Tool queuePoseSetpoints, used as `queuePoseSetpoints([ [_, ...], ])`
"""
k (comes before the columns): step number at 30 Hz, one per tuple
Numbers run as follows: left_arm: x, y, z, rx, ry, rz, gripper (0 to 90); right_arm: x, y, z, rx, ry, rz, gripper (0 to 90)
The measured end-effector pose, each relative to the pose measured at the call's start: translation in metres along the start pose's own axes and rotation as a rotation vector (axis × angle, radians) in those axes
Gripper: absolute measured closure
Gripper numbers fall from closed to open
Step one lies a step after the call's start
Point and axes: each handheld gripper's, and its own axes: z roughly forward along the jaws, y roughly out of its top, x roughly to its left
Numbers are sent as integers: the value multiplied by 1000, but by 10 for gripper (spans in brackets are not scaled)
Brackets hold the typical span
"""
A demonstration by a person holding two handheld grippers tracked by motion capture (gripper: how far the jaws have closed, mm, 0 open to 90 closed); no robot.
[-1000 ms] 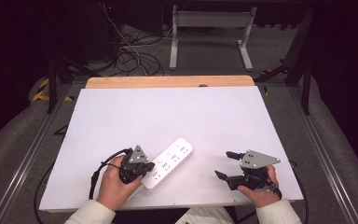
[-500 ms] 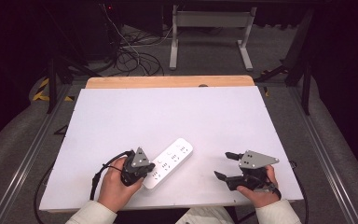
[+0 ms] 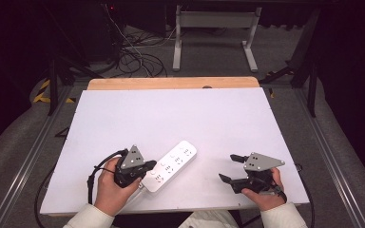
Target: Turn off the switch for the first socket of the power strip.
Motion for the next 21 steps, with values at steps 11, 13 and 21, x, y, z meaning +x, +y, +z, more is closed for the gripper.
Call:
queuePoseSetpoints([
  [11, 3, 5, -16, -25, -1, 7, 900, -1, -1, 0, 3, -1, -1, 236],
  [13, 4, 6, -17, -28, -16, 8, 900, -1, -1, 0, 1, -2, -1, 236],
  [21, 9, 8, -28, -45, -22, 2, 900, -1, -1, 1, 4, -2, -3, 236],
])
